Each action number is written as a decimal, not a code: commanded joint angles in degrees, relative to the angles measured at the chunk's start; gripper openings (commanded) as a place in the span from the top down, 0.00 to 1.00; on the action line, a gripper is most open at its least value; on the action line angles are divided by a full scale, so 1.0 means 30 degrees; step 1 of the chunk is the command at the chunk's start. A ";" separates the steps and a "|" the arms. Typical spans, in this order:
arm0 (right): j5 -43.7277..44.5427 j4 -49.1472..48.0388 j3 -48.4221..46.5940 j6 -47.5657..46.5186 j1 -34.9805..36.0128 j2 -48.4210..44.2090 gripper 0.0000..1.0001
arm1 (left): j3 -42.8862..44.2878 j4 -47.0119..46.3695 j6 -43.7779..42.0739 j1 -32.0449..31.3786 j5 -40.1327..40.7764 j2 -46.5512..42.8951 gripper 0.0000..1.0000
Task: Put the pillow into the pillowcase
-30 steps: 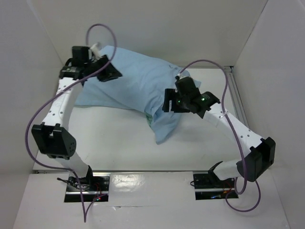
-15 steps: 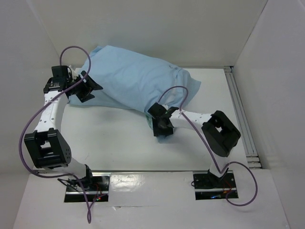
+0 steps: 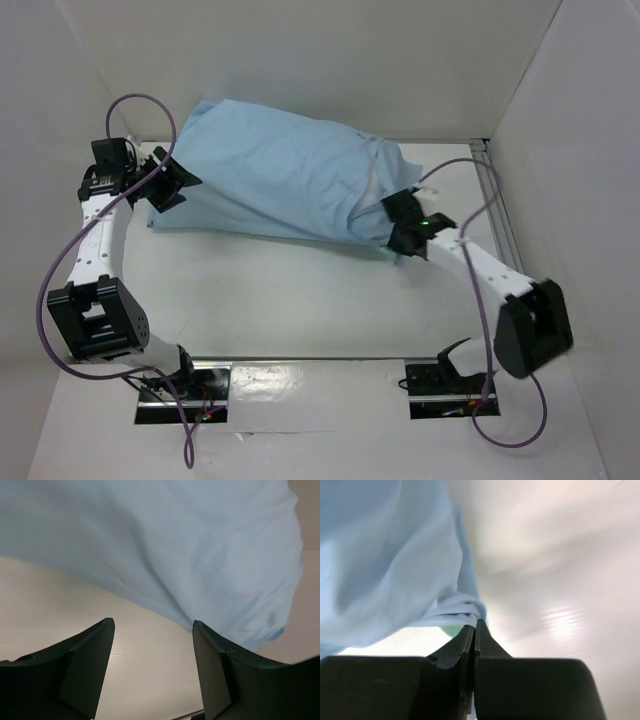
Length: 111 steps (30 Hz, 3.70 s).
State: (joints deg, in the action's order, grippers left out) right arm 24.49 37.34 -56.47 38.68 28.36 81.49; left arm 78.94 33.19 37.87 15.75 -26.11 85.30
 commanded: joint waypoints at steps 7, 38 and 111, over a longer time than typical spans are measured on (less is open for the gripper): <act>0.0479 -0.0053 -0.0165 -0.3046 -0.6610 -0.3583 1.00 | 0.0846 0.1063 -0.0142 0.1460 0.1523 -0.0014 0.22; -0.5205 -0.2926 0.1420 -0.3077 -0.9219 -0.2438 1.00 | -1.3099 -0.7577 0.0764 0.0464 -0.5125 -0.1975 0.87; -0.9269 0.1031 -0.3743 -0.6064 -0.6733 -0.1237 0.05 | -0.7082 0.2739 -0.1052 -0.4486 0.4865 -0.5755 0.00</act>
State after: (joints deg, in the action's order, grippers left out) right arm 3.95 39.99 -71.72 21.54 5.54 80.95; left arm 62.24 41.43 33.47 4.38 -16.12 72.07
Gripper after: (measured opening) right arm 0.936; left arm 0.997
